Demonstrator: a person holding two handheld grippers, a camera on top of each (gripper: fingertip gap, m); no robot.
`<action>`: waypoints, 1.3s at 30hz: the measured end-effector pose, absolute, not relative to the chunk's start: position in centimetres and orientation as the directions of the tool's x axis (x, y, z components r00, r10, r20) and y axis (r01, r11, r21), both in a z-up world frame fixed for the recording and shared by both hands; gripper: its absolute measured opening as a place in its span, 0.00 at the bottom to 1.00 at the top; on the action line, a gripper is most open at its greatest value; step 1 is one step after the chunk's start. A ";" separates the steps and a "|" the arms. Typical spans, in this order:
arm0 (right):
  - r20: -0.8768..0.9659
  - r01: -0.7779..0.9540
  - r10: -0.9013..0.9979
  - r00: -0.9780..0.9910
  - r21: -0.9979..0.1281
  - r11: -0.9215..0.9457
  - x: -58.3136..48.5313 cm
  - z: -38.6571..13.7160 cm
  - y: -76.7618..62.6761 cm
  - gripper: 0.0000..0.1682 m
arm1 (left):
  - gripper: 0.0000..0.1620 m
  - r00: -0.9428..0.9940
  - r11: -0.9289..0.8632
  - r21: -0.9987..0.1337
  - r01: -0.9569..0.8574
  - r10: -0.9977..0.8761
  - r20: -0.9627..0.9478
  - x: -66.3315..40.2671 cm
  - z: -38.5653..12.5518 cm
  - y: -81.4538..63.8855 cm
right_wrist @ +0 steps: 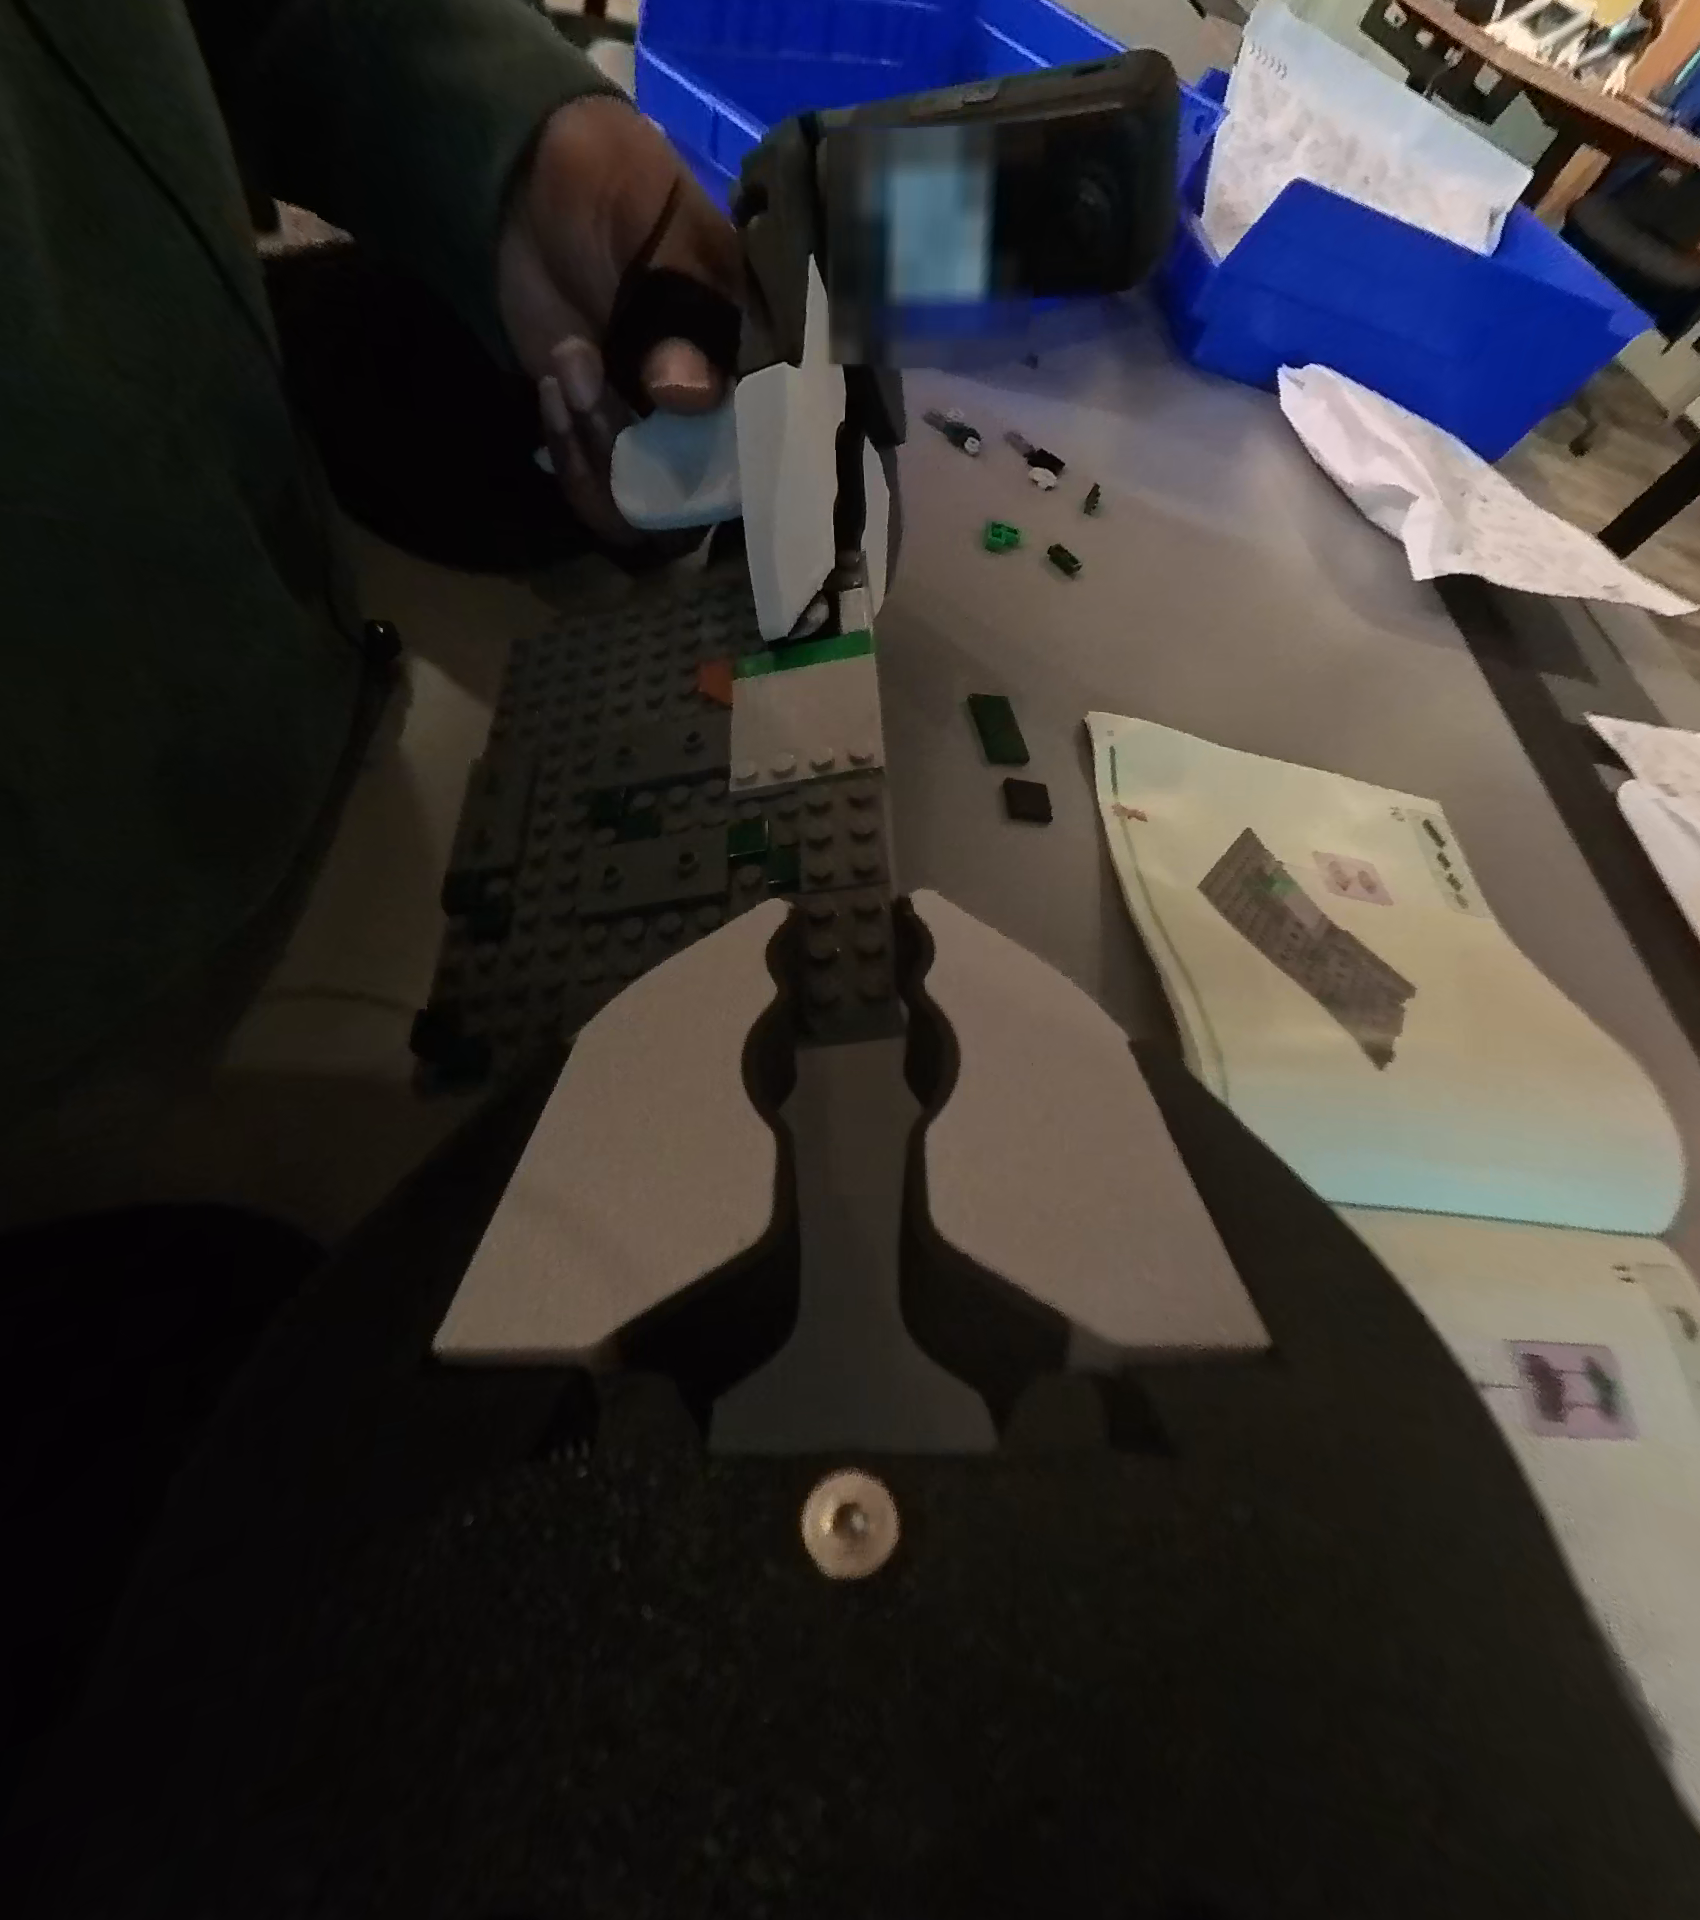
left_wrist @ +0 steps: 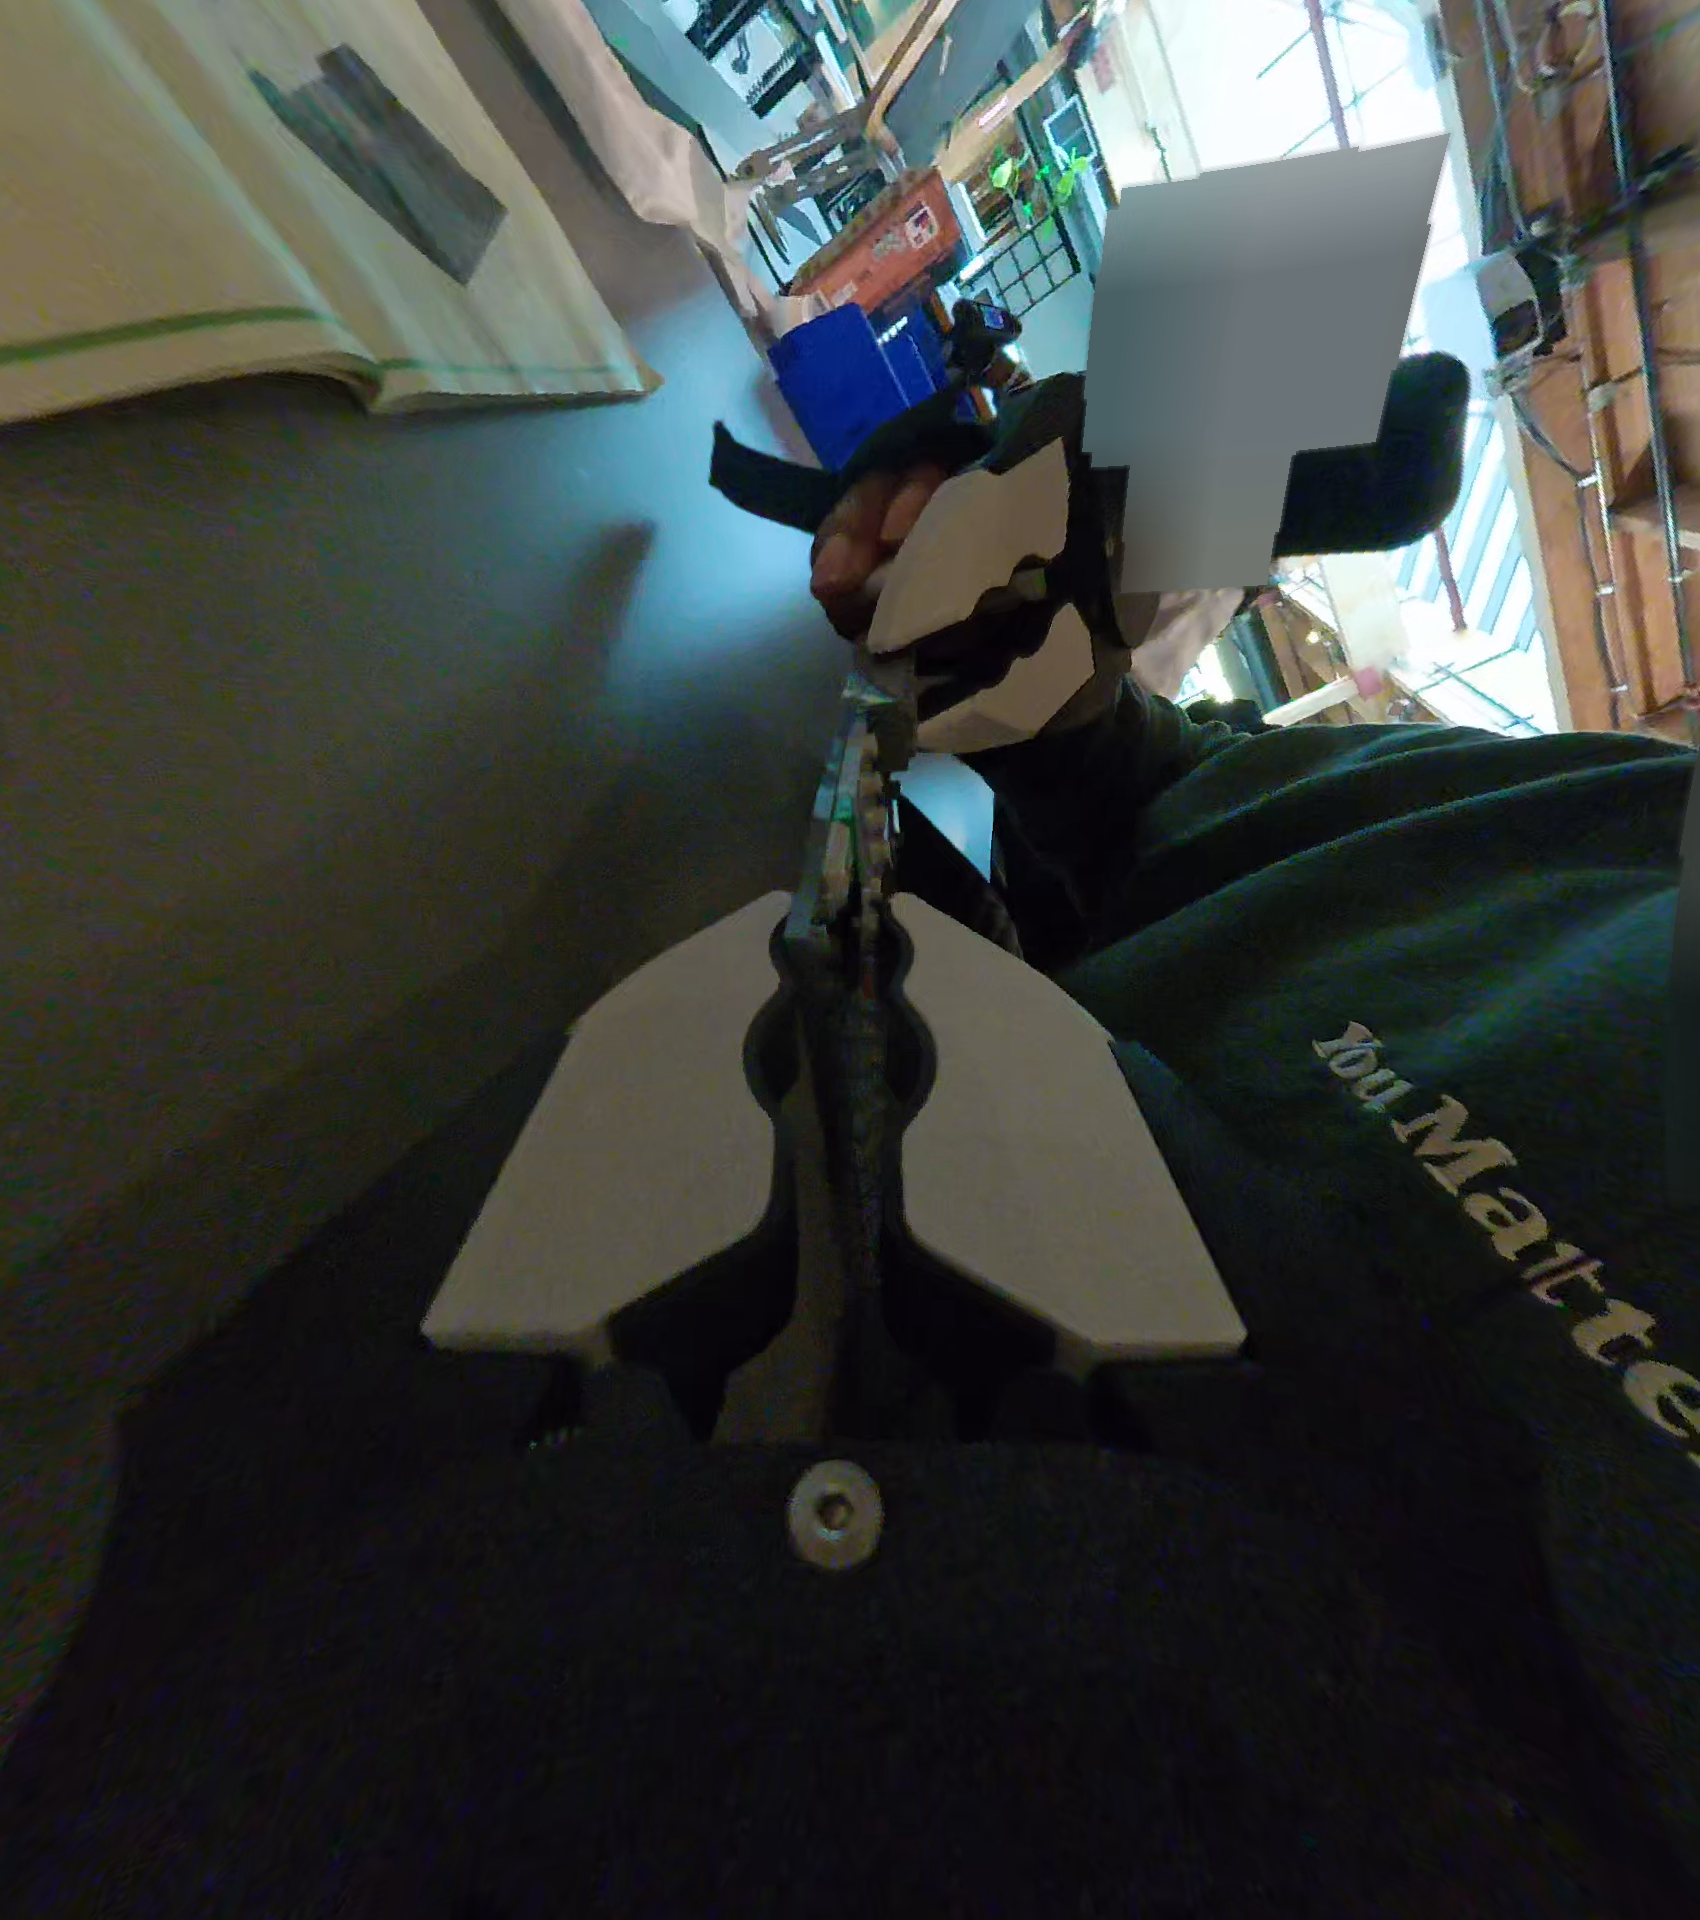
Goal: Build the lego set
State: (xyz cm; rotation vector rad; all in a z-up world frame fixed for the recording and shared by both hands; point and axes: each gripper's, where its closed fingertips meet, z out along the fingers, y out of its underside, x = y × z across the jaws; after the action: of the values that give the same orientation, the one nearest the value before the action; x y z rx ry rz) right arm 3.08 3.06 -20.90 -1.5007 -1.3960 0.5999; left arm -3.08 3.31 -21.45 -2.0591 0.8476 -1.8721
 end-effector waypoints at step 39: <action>0.055 0.432 0.973 0.223 -0.901 -0.048 2.9 -22.5 3.1 0.10 | 0.08 0.085 -0.903 -0.345 -0.255 -0.377 0.922 -4.0 -22.3 3.5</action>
State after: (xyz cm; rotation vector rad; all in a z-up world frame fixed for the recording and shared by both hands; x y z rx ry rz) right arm 2.88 3.11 -22.51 -1.6267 -1.3429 0.7829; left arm -4.01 3.53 -22.28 -2.2425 0.6551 -1.9559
